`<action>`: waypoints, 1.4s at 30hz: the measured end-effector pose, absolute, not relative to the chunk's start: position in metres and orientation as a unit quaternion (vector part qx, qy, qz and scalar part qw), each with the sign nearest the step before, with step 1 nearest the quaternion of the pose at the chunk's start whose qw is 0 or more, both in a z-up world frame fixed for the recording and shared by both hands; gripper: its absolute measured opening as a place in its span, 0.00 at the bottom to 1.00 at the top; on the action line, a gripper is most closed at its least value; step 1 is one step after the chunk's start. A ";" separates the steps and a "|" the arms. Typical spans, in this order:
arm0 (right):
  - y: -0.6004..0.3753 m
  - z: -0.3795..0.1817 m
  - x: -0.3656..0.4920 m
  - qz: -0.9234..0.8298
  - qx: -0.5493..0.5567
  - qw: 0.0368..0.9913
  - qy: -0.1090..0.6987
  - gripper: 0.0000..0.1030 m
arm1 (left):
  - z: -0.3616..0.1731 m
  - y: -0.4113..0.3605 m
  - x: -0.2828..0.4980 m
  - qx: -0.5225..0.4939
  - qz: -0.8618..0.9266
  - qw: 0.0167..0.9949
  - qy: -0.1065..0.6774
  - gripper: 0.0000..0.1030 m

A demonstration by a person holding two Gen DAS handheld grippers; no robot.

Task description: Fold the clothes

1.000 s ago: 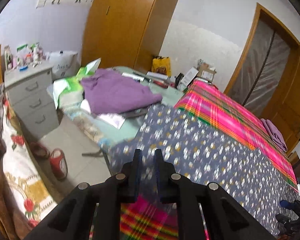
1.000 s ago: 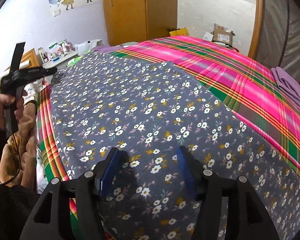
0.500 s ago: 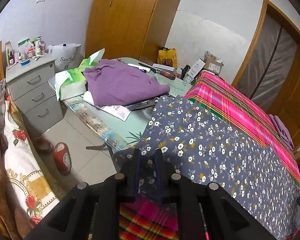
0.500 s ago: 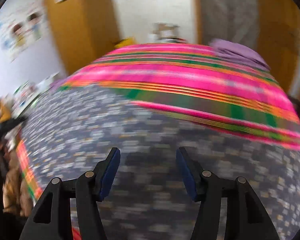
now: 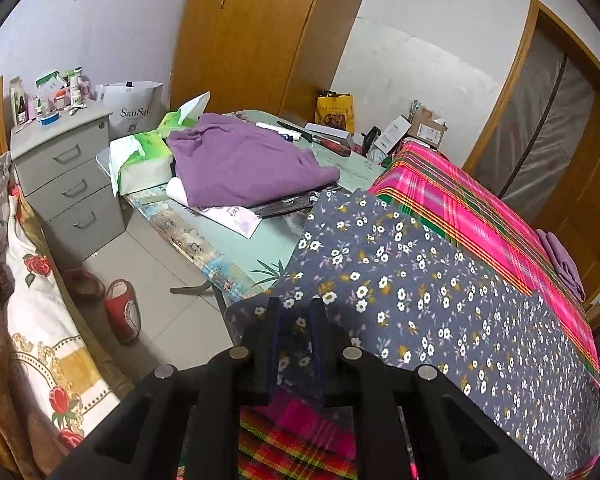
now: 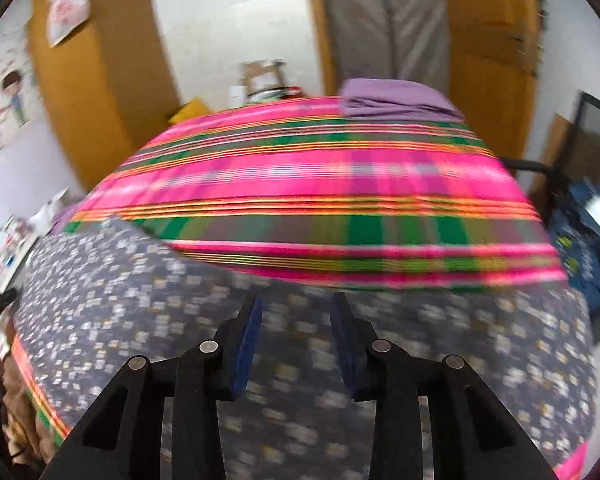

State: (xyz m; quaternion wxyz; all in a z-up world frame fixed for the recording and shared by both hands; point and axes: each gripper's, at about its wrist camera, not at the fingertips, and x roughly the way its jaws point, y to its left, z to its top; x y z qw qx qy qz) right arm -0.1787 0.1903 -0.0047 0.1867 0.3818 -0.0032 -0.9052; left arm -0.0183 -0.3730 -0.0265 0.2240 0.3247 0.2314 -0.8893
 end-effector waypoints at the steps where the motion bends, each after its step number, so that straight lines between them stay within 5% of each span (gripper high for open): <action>1: 0.181 -0.005 -0.180 -0.902 0.383 0.198 0.002 0.33 | -0.026 -0.373 -0.018 0.326 -0.889 0.224 0.230 0.13; 7: 0.131 -0.002 -0.188 -0.886 0.386 0.254 0.030 0.14 | -0.027 -0.371 -0.018 0.327 -0.889 0.226 0.228 0.14; 10: 0.113 -0.004 -0.196 -0.879 0.396 0.262 0.037 0.13 | -0.027 -0.371 -0.018 0.327 -0.889 0.226 0.228 0.14; 23: 0.100 -0.010 -0.188 -0.868 0.407 0.280 0.052 0.13 | -0.025 -0.379 -0.013 0.319 -0.890 0.208 0.251 0.14; 42: 0.099 -0.027 -0.180 -0.854 0.425 0.297 0.046 0.20 | -0.055 -0.434 0.036 0.256 -0.827 0.150 0.478 0.30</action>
